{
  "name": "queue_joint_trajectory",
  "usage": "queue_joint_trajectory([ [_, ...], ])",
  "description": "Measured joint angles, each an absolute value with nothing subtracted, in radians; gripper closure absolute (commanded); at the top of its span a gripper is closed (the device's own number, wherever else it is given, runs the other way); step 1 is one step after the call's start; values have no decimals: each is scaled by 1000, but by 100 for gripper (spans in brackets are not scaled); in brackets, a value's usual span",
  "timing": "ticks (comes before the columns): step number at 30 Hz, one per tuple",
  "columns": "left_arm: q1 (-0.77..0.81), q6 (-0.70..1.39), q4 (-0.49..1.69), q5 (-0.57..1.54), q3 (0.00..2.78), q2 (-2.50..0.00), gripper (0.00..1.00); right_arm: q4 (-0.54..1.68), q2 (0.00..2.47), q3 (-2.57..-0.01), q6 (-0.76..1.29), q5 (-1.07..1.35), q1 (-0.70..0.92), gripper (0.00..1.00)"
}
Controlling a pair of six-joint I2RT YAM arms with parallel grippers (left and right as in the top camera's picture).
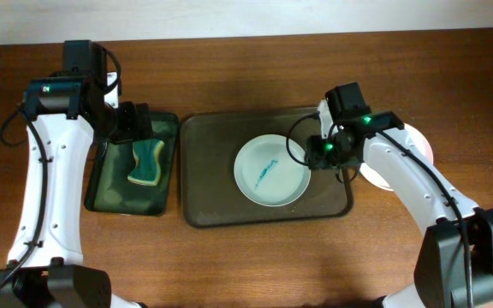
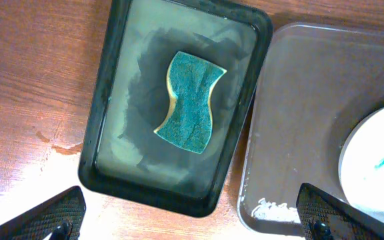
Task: Clean dirty plates on tray and stack at the side
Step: 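Grasp the remaining plate rim with the right gripper and drag it onto tray center, then grasp the sponge in the basin with the left gripper and lift it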
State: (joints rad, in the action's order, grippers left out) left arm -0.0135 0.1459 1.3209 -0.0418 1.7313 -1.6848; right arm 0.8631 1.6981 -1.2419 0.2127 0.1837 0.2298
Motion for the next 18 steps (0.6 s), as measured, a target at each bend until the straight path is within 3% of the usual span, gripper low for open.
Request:
queue_joint_trajectory([
  [4,-14,146,1320,-41,1731,-1685,1,894,1716,-1234,332,190,230,64],
  [8,-14,146,1313,-41,1731,-1685,1,851,1819,-1209,364,200,230,66],
  [14,-14,146,1318,-7,1731,-1685,0,810,1915,-1204,378,208,230,96],
  [18,-14,146,1319,12,1731,-1685,0,769,1915,-1204,360,184,228,96],
])
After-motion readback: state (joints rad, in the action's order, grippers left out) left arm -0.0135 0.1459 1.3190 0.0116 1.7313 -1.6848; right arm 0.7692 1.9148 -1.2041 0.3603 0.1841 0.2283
